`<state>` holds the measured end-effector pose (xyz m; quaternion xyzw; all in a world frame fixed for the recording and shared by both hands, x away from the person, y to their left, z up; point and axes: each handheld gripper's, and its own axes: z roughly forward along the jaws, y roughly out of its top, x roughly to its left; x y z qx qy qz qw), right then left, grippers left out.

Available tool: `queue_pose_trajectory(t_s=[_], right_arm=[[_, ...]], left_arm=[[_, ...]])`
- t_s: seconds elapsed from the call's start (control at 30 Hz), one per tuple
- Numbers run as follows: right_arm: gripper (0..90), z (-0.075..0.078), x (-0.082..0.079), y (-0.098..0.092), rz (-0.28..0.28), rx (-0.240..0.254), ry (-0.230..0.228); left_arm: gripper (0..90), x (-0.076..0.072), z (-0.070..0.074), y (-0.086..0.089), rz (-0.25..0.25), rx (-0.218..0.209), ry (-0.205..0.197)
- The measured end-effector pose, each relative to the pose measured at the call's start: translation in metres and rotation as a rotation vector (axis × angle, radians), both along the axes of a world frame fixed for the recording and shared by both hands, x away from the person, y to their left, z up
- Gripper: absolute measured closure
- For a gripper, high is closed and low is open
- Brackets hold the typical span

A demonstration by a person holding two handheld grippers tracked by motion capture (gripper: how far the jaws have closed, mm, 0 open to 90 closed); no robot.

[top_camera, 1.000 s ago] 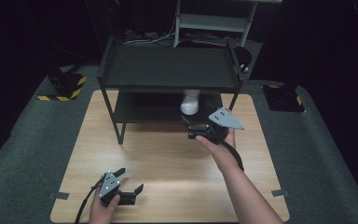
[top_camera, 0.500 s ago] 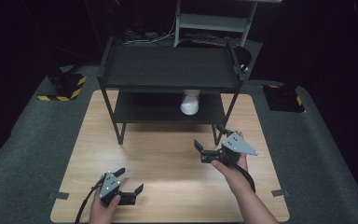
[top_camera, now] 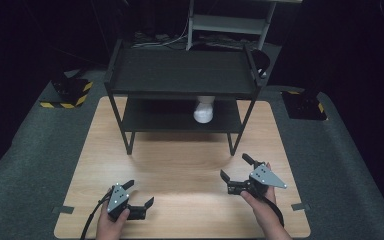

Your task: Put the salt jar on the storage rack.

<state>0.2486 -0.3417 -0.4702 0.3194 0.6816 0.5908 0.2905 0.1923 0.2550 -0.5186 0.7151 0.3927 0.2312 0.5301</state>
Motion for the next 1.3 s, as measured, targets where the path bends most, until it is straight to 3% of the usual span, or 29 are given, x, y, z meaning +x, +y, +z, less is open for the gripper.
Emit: queue_pose_trajectory(t_s=[0.17,0.4,0.5,0.57,0.6,0.77,0.97,1.23,1.3], right_arm=[[0.3,-0.018,-0.009,-0.010,-0.030,-0.016,0.033],[0.4,-0.030,-0.017,-0.018,-0.050,-0.037,0.057],[0.3,-0.036,-0.020,-0.023,-0.056,-0.081,0.057],[0.4,-0.038,-0.020,-0.024,-0.057,-0.083,0.060],[0.4,-0.040,-0.021,-0.024,-0.072,-0.084,0.078],[0.4,-0.042,-0.023,-0.024,-0.106,-0.099,0.102],[0.5,-0.045,-0.022,-0.024,-0.102,-0.137,0.117],[0.5,-0.047,-0.022,-0.025,-0.136,-0.117,0.128],[0.5,-0.046,-0.022,-0.024,-0.127,-0.140,0.124]], left_arm=[[0.5,0.000,0.000,-0.001,-0.001,0.003,-0.003],[0.5,-0.001,0.000,-0.001,-0.002,0.004,-0.006],[0.6,-0.001,0.000,-0.001,-0.004,0.007,-0.007],[0.5,-0.001,0.000,-0.001,-0.004,0.008,-0.007],[0.5,-0.001,0.000,-0.001,-0.004,0.008,-0.007],[0.6,-0.001,0.000,-0.001,-0.005,0.008,-0.008],[0.6,-0.001,0.000,-0.001,-0.004,0.008,-0.008],[0.5,0.000,0.000,-0.001,-0.009,0.011,-0.006],[0.5,0.000,0.001,-0.001,-0.009,0.012,-0.004]])
